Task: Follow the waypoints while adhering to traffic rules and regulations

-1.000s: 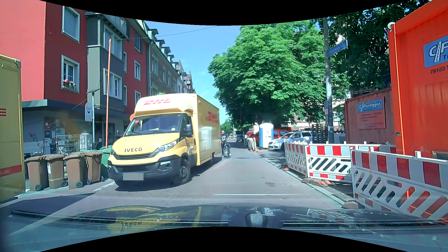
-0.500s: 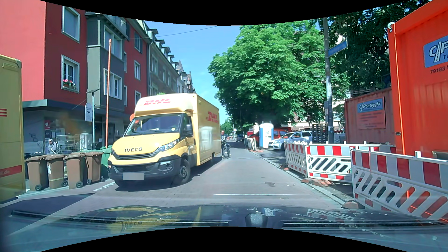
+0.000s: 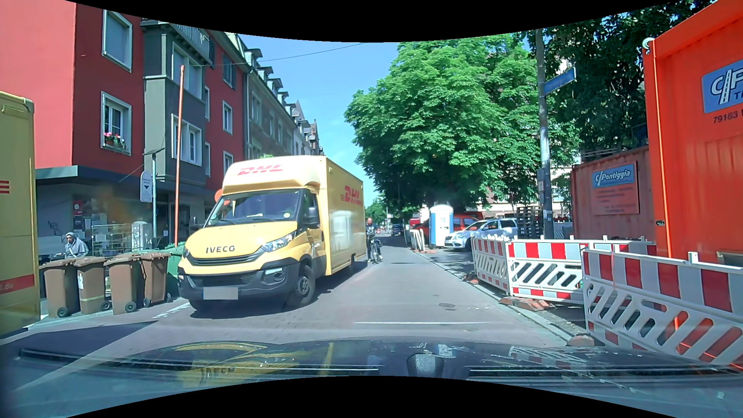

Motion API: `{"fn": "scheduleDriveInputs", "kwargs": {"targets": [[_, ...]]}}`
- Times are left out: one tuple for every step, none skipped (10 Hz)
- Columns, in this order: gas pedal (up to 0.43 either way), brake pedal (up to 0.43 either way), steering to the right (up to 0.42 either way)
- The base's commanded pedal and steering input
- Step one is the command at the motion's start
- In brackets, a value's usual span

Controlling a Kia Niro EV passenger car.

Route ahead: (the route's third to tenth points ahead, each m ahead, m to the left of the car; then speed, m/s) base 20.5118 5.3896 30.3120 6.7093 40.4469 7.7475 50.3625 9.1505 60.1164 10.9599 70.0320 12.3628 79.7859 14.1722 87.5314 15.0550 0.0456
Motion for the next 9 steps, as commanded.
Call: {"fn": "scheduleDriveInputs", "kwargs": {"targets": [[0.000, 0.146, 0.306], [0.000, 0.177, 0.311], [0.000, 0.195, 0.313], [0.000, 0.201, 0.314], [0.000, 0.201, 0.314], [0.000, 0.201, 0.313], [0.000, 0.201, 0.313], [0.000, 0.226, 0.310], [0.000, 0.220, 0.307]]}}
